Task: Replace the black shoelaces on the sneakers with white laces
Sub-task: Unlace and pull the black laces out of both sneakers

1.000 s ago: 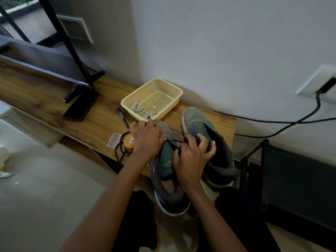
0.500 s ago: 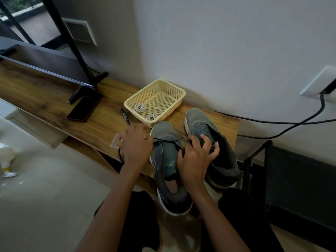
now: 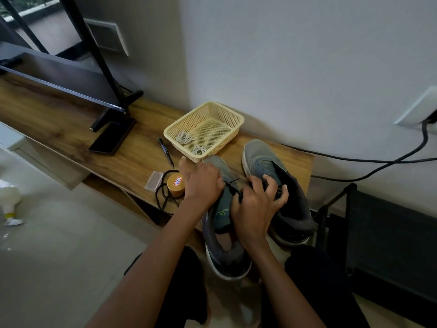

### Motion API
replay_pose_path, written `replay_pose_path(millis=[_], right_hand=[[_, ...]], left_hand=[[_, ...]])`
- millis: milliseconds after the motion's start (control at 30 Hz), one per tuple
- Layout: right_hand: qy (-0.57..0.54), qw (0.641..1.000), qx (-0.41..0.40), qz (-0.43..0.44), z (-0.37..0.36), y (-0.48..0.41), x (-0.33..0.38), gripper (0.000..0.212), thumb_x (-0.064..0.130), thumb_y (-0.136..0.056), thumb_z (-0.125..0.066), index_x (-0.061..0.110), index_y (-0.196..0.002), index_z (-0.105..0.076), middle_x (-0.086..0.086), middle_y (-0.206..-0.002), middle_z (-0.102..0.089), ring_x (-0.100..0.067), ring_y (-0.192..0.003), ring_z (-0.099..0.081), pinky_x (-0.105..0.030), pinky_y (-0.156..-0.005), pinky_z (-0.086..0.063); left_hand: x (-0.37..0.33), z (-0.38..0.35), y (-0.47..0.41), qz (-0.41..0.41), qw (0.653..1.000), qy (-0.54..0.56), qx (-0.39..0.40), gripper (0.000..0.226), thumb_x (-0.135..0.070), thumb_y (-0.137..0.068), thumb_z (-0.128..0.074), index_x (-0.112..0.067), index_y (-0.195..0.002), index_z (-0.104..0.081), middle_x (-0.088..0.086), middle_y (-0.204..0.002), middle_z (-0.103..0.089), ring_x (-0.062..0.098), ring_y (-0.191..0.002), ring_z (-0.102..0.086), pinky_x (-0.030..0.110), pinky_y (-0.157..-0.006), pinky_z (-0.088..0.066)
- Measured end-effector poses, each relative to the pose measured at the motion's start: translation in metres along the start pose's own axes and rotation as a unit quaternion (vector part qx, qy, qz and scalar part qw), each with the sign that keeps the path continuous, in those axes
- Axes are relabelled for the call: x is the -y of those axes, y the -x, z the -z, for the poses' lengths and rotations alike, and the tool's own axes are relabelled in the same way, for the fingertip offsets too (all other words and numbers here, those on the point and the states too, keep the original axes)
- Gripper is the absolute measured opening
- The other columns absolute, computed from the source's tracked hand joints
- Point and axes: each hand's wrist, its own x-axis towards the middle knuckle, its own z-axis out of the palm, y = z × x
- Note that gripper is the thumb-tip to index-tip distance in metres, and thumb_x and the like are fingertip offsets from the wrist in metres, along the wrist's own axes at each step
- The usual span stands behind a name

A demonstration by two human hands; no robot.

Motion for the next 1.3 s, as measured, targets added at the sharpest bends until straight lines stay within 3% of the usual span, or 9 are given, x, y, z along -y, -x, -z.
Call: replay_pose_path(millis=[133,333,467,533,600,700,867,1067,1300], right_hand=[[0.001,1.0,0.004,-0.007,0.0,-0.001,-0.001,0.006,0.01,-0.069,-0.073,0.008,-0.069,-0.067,-0.002,-0.099,-0.065,-0.029,-0.115,-0.042,-0.055,-0.104,-0.015],[0.005,1.0,0.012,-0.005,0.001,0.0,0.002,0.008,0.011,-0.068,-0.075,0.008,-0.069,-0.067,-0.002,-0.097,-0.066,-0.029,-0.113,-0.043,-0.056,-0.103,-0.017],[0.006,1.0,0.021,-0.014,0.002,-0.002,0.0,0.008,0.007,-0.068,-0.075,0.007,-0.067,-0.067,-0.002,-0.095,-0.066,-0.029,-0.113,-0.045,-0.059,-0.103,-0.019],[0.006,1.0,0.025,-0.015,0.003,-0.002,0.0,0.007,0.008,-0.068,-0.074,0.007,-0.068,-0.067,-0.002,-0.096,-0.066,-0.028,-0.114,-0.044,-0.059,-0.103,-0.02],[0.007,0.999,0.032,-0.012,0.004,-0.002,0.001,0.006,0.01,-0.068,-0.074,0.007,-0.07,-0.068,-0.002,-0.097,-0.066,-0.028,-0.114,-0.041,-0.058,-0.103,-0.018],[0.012,0.999,0.051,-0.012,0.007,-0.003,0.002,0.008,0.013,-0.068,-0.074,0.008,-0.071,-0.069,-0.003,-0.098,-0.066,-0.029,-0.113,-0.043,-0.056,-0.103,-0.015],[0.035,0.992,0.118,-0.02,0.016,-0.012,0.008,0.022,0.029,-0.074,-0.072,0.012,-0.087,-0.07,-0.006,-0.108,-0.06,-0.032,-0.111,-0.047,-0.057,-0.103,-0.016],[-0.039,0.965,0.241,0.09,0.018,-0.061,0.018,0.025,0.03,-0.092,-0.052,0.016,-0.106,-0.067,-0.001,-0.118,-0.056,-0.023,-0.114,-0.041,-0.036,-0.094,-0.022],[-0.104,0.904,0.387,0.151,-0.013,-0.068,0.028,0.019,0.018,-0.088,-0.06,0.016,-0.104,-0.071,-0.004,-0.101,-0.056,-0.021,-0.105,-0.048,-0.029,-0.087,-0.037]], left_hand=[[0.002,0.008,0.005,0.011,0.999,0.03,0.011,0.012,-0.022,-0.084,-0.058,-0.015,-0.073,-0.06,-0.003,-0.08,-0.064,0.011,-0.087,-0.056,0.046,-0.112,0.009],[0.012,0.009,0.022,0.043,0.989,0.138,0.018,0.021,-0.021,-0.084,-0.059,-0.021,-0.066,-0.049,-0.012,-0.096,-0.053,0.007,-0.106,-0.056,0.052,-0.112,0.016],[0.014,0.009,0.034,0.131,0.964,0.216,-0.078,0.025,-0.022,-0.086,-0.056,-0.021,-0.063,-0.048,-0.015,-0.091,-0.058,0.001,-0.089,-0.053,0.049,-0.116,-0.001],[0.02,0.012,0.041,0.177,0.942,0.241,-0.155,0.016,-0.023,-0.087,-0.057,-0.019,-0.071,-0.057,-0.015,-0.096,-0.061,0.007,-0.098,-0.056,0.038,-0.113,-0.015],[0.024,0.013,0.05,0.226,0.927,0.223,-0.199,0.01,-0.026,-0.087,-0.06,-0.019,-0.093,-0.064,-0.014,-0.103,-0.057,0.01,-0.112,-0.051,0.022,-0.11,-0.006],[0.021,0.014,0.061,0.287,0.908,0.243,-0.182,0.038,-0.026,-0.084,-0.064,-0.025,-0.12,-0.05,-0.004,-0.123,-0.048,0.019,-0.125,-0.038,0.041,-0.113,-0.012],[0.0,0.005,0.07,0.213,0.937,0.225,-0.159,0.02,-0.042,-0.083,-0.057,-0.033,-0.101,-0.058,-0.01,-0.112,-0.05,0.016,-0.117,-0.039,0.049,-0.105,-0.028],[-0.008,-0.021,0.076,0.201,0.962,0.175,-0.053,0.05,-0.054,-0.078,-0.057,-0.035,-0.124,-0.049,-0.006,-0.124,-0.038,0.02,-0.121,-0.029,0.048,-0.102,-0.033],[-0.005,-0.039,0.083,0.178,0.969,0.109,-0.136,0.046,-0.045,-0.083,-0.039,-0.028,-0.119,-0.063,0.001,-0.107,-0.054,0.026,-0.101,-0.049,0.046,-0.087,-0.032]])
